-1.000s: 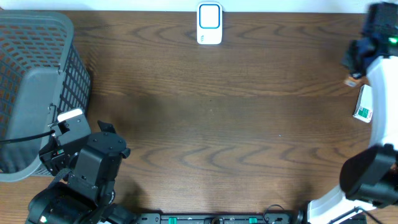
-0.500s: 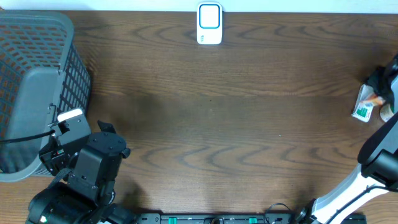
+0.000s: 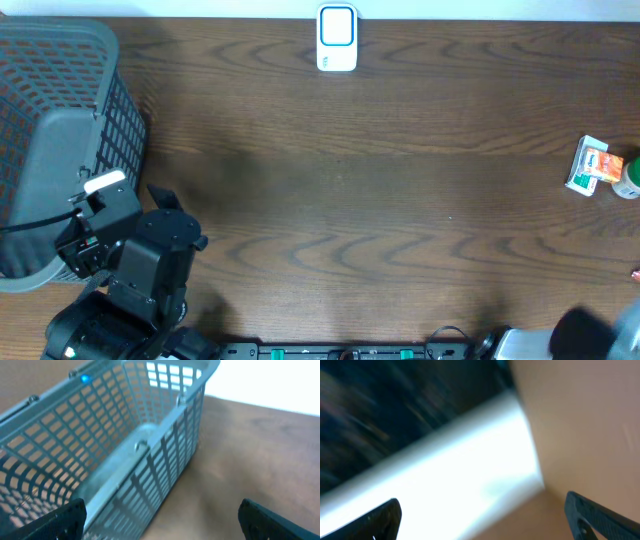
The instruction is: Scan the item barcode
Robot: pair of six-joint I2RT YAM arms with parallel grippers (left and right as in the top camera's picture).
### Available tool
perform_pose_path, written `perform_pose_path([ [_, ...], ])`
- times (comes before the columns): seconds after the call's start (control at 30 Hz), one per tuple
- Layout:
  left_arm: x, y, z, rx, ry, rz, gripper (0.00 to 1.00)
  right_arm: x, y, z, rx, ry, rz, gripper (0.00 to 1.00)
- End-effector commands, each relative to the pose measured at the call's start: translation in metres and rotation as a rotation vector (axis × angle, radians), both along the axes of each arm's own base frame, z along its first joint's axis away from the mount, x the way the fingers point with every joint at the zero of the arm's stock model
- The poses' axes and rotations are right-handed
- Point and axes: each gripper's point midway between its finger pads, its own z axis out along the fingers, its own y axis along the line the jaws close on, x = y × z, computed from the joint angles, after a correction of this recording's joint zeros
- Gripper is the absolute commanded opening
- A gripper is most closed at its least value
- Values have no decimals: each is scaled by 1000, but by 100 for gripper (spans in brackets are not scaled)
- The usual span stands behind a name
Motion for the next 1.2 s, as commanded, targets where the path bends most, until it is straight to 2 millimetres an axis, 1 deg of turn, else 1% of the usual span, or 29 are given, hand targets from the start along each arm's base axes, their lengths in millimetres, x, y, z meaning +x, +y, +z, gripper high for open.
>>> perform_pose_path([
  [0.0, 7, 5, 22, -11, -117, 52, 97, -33, 70, 59, -36, -157, 251, 99],
  [0.07, 18, -2, 41, -80, -233, 50, 97, -50, 91, 75, -60, -198, 300, 99],
  [0.13, 28, -7, 67, -145, -373, 52, 97, -60, 105, 79, -62, -200, 331, 99],
  [0.17, 33, -9, 85, -151, -441, 39, 97, -63, 110, 77, -54, -191, 341, 99],
  [0.23, 38, -9, 118, -124, -553, 37, 97, -64, 118, 73, -39, -175, 359, 99],
  [0.3, 40, -9, 159, -78, -683, 46, 97, -60, 126, 65, -24, -159, 386, 99],
  [0.37, 38, -8, 197, 22, -774, 55, 97, -54, 136, 56, -9, -143, 420, 99],
  [0.4, 37, -7, 208, 90, -782, 64, 97, -51, 141, 53, -4, -138, 437, 99],
  [0.43, 36, -7, 214, 158, -767, 69, 97, -47, 146, 48, 1, -133, 451, 99],
  [0.47, 37, -7, 216, 249, -719, 73, 97, -43, 150, 44, 5, -130, 465, 99],
  [0.53, 42, -6, 210, 443, -552, 80, 97, -34, 154, 38, 1, -143, 463, 99],
  [0.6, 47, -7, 204, 533, -457, 81, 97, -25, 152, 37, -11, -175, 433, 99],
  [0.67, 54, -12, 199, 568, -423, 49, 97, -15, 142, 34, -19, -205, 357, 99],
  [0.73, 62, -18, 189, 611, -362, 4, 97, -7, 129, 24, -10, -219, 253, 99],
  [0.77, 65, -20, 181, 639, -317, -31, 97, -4, 127, 15, -1, -206, 228, 99],
  [0.83, 64, -17, 167, 634, -271, -69, 97, -4, 140, -4, -8, -156, 261, 99],
  [0.87, 61, -12, 161, 610, -264, -74, 97, -8, 148, -11, -19, -142, 282, 99],
  [0.93, 51, 1, 154, 557, -269, -64, 97, -23, 164, -25, -25, -127, 319, 99],
  [1.0, 35, 20, 153, 480, -311, -15, 97, -45, 178, -37, -41, -125, 350, 99],
  [1.07, 19, 34, 152, 439, -336, 13, 97, -67, 187, -46, -76, -133, 368, 99],
  [1.17, -1, 41, 150, 374, -385, -13, 97, -106, 192, -48, -152, -200, 363, 99],
])
